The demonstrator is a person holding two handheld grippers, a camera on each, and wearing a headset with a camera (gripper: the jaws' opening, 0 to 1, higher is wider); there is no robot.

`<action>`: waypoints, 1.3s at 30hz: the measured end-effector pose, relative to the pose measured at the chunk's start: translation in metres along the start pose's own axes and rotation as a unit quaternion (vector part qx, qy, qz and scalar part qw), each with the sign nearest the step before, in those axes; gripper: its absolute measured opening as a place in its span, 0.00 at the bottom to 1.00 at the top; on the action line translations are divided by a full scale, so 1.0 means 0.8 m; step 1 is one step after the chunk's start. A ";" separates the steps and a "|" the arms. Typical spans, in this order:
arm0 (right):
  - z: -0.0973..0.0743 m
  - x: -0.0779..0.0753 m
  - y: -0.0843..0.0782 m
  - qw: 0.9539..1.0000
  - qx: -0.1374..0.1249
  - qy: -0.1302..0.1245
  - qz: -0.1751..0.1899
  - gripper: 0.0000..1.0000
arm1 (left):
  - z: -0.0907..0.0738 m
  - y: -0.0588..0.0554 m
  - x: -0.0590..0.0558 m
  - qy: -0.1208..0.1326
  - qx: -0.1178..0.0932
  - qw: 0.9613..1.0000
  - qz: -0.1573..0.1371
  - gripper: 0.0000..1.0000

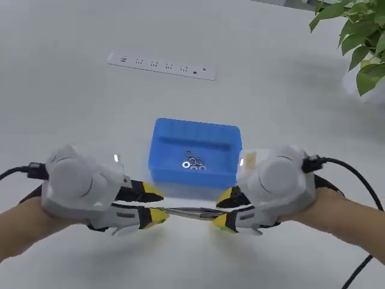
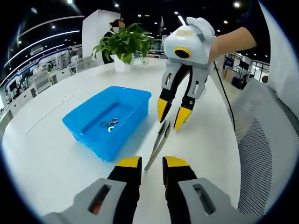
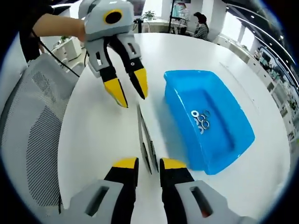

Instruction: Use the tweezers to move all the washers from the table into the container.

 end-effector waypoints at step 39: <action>-0.169 0.044 0.033 0.972 -0.145 -0.183 -0.009 0.42 | -0.162 0.093 -0.002 0.130 -0.089 0.988 -0.004 0.87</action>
Point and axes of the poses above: the centre of the closed fingertips' face, and the gripper's own axes: z roughly forward along the fingers, x roughly to its left, y roughly out of its top, the point moved 1 cm from there along -z, roughly backward along the fingers, and after that the axes turned 9 degrees about y, right-handed, at the moved point
